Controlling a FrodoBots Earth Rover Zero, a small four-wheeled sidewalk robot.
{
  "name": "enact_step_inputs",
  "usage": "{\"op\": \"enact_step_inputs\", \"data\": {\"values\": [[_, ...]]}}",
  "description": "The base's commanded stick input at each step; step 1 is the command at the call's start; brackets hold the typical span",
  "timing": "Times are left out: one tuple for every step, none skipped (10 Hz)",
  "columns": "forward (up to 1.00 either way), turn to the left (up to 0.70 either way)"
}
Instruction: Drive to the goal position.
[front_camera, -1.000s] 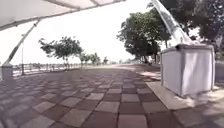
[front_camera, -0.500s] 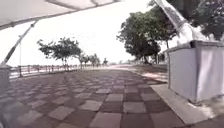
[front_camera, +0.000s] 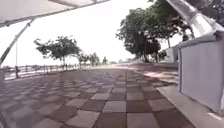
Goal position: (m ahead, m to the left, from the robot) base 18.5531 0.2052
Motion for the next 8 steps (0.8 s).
{"op": "enact_step_inputs", "data": {"values": [[0.85, 0.0], [0.85, 0.0], [0.85, -0.16], [0.85, -0.29], [0.85, -0.34], [0.85, -0.15], [0.85, 0.0], [0.85, 0.0]]}}
